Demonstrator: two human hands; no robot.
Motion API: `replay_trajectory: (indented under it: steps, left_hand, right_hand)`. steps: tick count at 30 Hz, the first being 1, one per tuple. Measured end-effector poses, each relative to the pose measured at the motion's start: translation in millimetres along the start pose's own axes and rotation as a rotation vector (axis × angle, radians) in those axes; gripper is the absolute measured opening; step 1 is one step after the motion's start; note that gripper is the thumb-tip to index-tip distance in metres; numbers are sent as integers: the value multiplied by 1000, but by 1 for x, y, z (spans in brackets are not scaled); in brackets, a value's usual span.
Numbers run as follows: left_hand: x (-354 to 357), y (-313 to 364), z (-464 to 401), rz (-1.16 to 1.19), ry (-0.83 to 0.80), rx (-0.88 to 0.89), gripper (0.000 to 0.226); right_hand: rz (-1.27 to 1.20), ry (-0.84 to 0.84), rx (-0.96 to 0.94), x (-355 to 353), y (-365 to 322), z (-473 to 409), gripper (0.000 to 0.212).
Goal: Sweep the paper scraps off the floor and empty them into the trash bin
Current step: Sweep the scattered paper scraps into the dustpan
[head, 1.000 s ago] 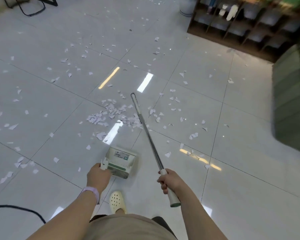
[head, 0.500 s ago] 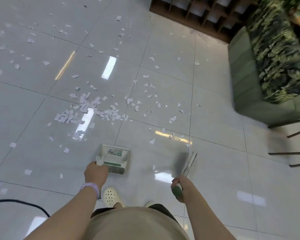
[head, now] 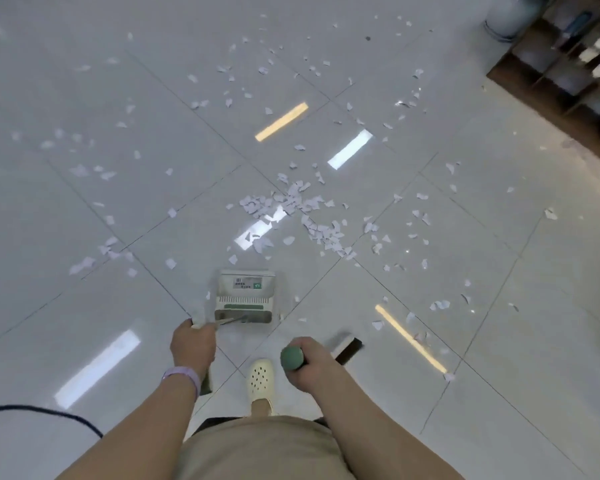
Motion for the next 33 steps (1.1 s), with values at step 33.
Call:
replay_trajectory:
  steps: [33]
  left_hand:
    - [328, 27, 156, -748, -247, 417, 16]
  right_hand:
    - [9, 284, -693, -357, -262, 78, 12]
Point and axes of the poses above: each hand's wrist, its own z-axis away from the middle knuckle, its own x-axis out of the palm, y = z × x, the point moved 9 cm from there along -z, towards the middle knuckle, and after that the axes turned 8 degrees about -y, right-handed, at the moved point
